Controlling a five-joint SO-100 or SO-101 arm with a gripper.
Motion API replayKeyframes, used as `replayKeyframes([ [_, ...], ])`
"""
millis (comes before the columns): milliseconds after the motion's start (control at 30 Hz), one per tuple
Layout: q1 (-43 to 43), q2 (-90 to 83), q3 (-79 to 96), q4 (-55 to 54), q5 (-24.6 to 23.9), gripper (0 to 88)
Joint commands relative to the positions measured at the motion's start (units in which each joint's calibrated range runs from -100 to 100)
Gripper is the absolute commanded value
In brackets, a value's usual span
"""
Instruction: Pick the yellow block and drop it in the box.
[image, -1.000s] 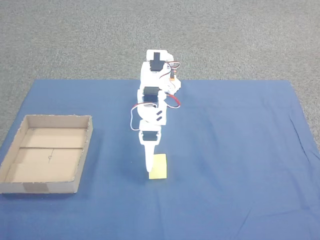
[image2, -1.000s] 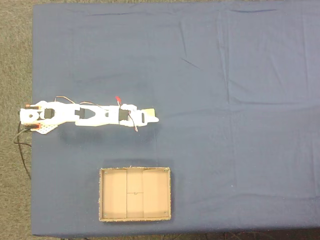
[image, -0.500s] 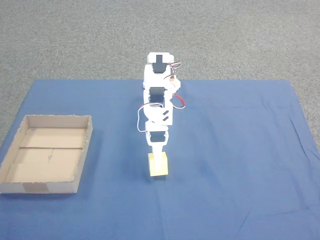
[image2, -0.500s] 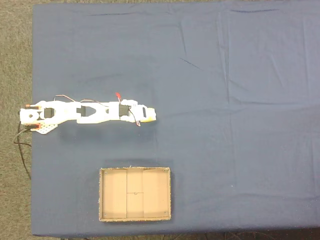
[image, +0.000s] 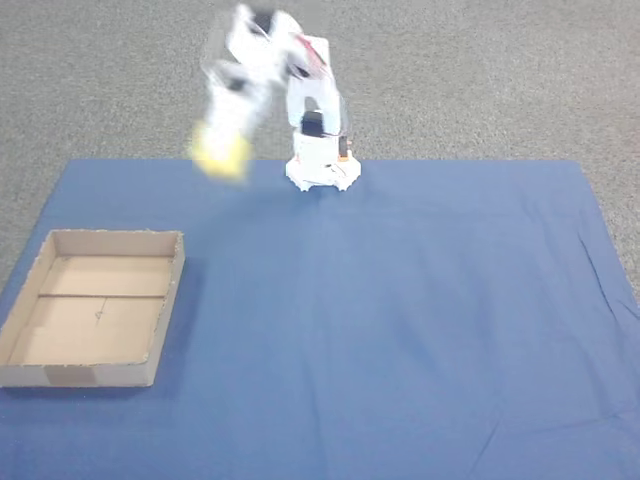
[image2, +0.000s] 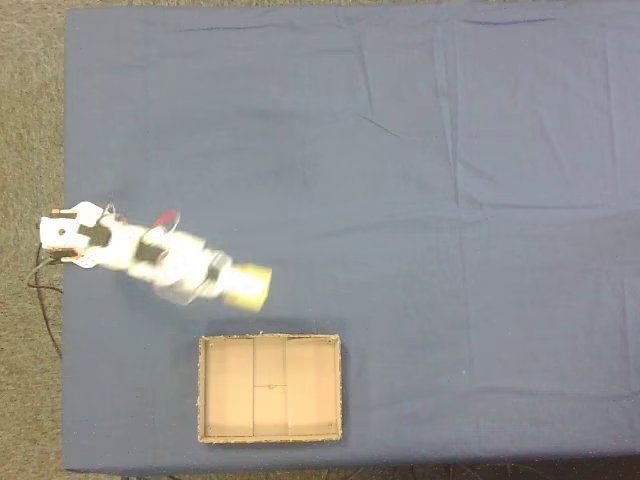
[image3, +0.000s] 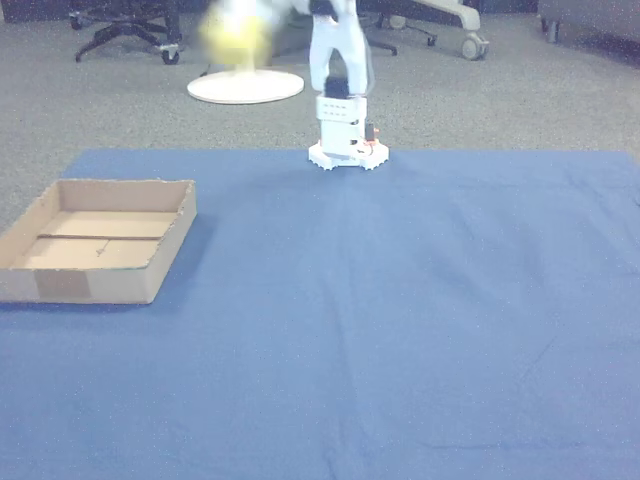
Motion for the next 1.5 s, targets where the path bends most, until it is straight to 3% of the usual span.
replayKeyframes([
  [0, 15.5, -5.4, 2.4, -9.1, 1.6, 22.9],
  [133, 24.7, 6.9, 6.1, -23.5, 4.4, 22.8],
  [267, 26.9, 26.4, 6.0, -33.7, 7.6, 23.1],
  [500, 22.9, 40.4, -2.5, -28.1, 8.9, 23.8],
  [600, 22.5, 41.7, -5.5, -24.5, 8.3, 41.2],
  [733, 21.7, 38.6, -2.0, -23.2, 8.6, 41.0],
  [833, 17.4, 23.2, 9.8, -23.2, 8.1, 33.2],
  [933, 9.7, -1.6, 24.8, -25.9, 5.6, 2.5],
  [967, 7.0, -11.1, 31.7, -28.2, 4.8, 0.2],
  [1033, 1.2, -32.7, 50.2, -36.0, 0.8, 0.2],
  [1167, -15.0, -74.9, 87.2, -31.9, -3.7, 0.2],
  [1200, -16.7, -84.1, 97.8, -31.9, -5.7, 0.2],
  [1267, -18.8, -100.2, 118.1, -32.2, -5.2, 0.2],
  [1467, -19.5, -104.0, 147.0, -42.6, -2.1, 0.2],
])
